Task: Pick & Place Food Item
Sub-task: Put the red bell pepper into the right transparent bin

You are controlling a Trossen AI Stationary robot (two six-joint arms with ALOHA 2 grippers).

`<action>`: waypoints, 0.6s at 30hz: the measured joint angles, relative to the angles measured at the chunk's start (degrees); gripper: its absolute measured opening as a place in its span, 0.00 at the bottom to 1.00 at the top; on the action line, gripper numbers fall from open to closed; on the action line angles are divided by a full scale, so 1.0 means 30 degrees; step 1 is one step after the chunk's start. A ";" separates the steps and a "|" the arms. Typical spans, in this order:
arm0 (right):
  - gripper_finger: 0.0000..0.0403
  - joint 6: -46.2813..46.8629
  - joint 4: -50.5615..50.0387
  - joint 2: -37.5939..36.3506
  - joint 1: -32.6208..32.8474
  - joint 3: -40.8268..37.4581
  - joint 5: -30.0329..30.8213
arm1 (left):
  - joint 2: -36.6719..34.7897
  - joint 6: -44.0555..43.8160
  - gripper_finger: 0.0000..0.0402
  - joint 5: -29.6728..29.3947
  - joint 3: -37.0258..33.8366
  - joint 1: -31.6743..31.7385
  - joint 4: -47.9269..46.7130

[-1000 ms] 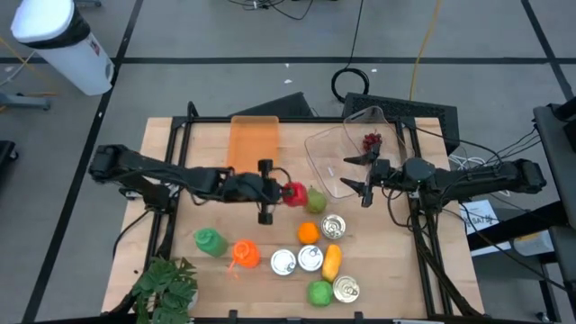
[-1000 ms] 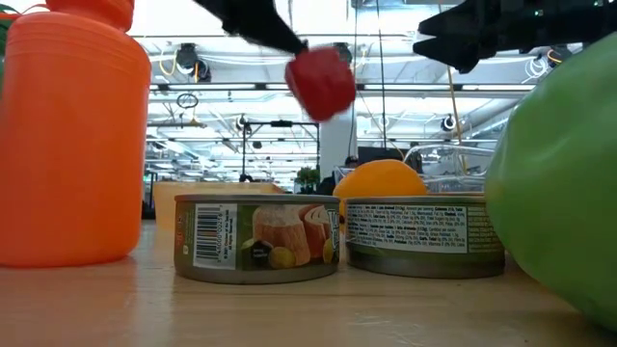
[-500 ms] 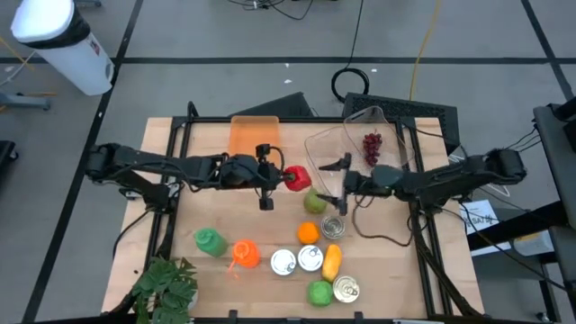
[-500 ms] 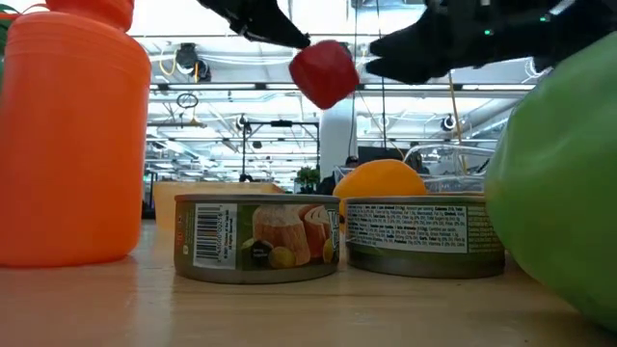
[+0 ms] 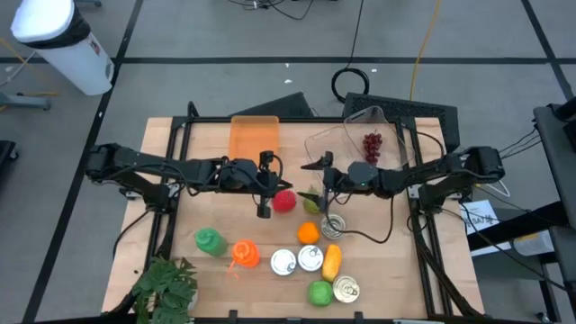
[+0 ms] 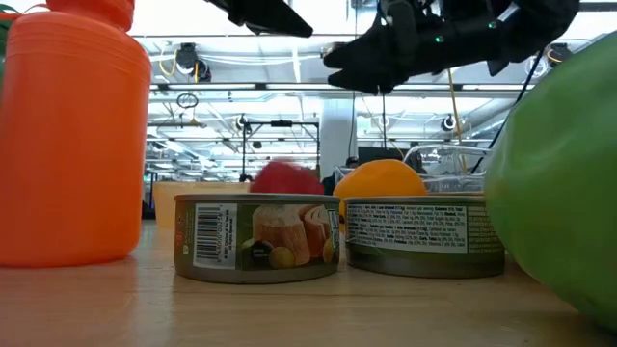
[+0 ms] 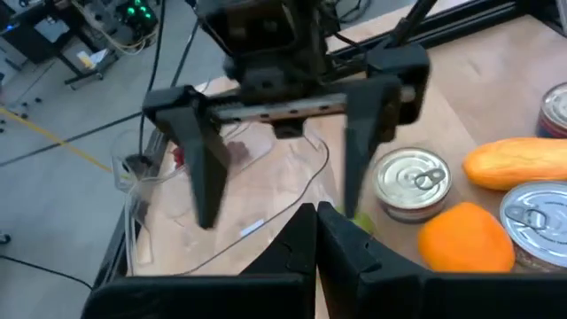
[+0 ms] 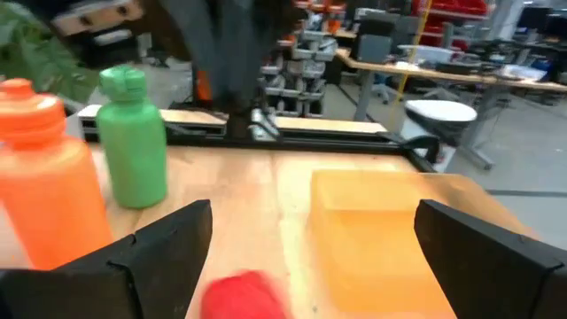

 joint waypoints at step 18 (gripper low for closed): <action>0.92 0.2071 -1.2221 0.1391 -0.0684 0.5078 -0.0144 | 0.0016 -0.4219 0.27 -0.2804 0.0000 0.0157 -0.2308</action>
